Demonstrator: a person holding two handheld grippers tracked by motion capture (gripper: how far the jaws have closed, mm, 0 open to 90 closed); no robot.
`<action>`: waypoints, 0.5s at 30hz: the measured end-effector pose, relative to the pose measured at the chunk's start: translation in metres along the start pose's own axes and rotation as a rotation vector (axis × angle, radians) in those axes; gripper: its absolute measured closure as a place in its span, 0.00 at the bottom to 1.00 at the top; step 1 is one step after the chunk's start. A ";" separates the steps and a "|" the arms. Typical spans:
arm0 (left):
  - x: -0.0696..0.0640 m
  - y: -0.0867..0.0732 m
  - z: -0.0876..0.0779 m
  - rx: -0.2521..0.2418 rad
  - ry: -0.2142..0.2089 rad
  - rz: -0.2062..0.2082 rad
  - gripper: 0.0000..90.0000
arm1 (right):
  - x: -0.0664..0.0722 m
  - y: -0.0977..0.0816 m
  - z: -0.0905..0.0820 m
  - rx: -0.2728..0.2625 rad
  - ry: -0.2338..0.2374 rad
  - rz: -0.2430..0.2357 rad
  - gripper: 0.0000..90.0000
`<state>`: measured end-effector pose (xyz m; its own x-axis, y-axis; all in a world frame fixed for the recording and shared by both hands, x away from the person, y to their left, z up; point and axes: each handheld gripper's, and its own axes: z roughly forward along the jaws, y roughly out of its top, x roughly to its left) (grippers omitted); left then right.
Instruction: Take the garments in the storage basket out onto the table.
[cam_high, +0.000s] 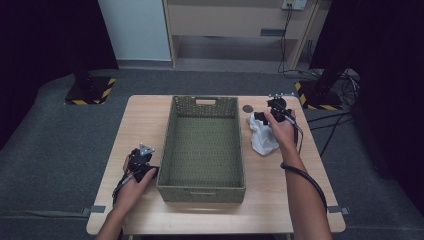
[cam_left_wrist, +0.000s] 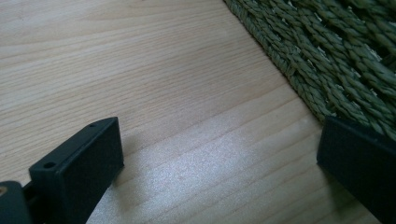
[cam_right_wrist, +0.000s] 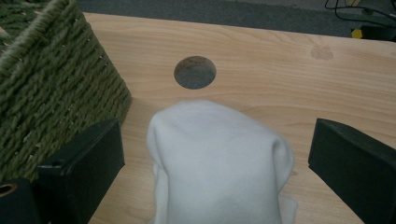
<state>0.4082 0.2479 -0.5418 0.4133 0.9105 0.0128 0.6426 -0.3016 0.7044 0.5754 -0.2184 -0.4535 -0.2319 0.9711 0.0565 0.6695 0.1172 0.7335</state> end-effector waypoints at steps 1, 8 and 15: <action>0.000 0.000 0.000 0.000 0.000 0.000 0.00 | 0.001 0.001 -0.001 -0.007 0.007 0.004 0.04; 0.000 0.000 0.000 0.001 0.000 0.000 0.00 | 0.002 0.002 -0.011 -0.033 0.028 -0.006 0.03; 0.000 0.000 0.000 0.000 0.000 0.000 0.00 | 0.012 0.002 -0.027 -0.073 0.057 -0.059 0.03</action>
<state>0.4083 0.2478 -0.5418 0.4134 0.9105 0.0127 0.6427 -0.3016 0.7043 0.5554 -0.2122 -0.4332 -0.3109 0.9492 0.0484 0.6008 0.1568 0.7839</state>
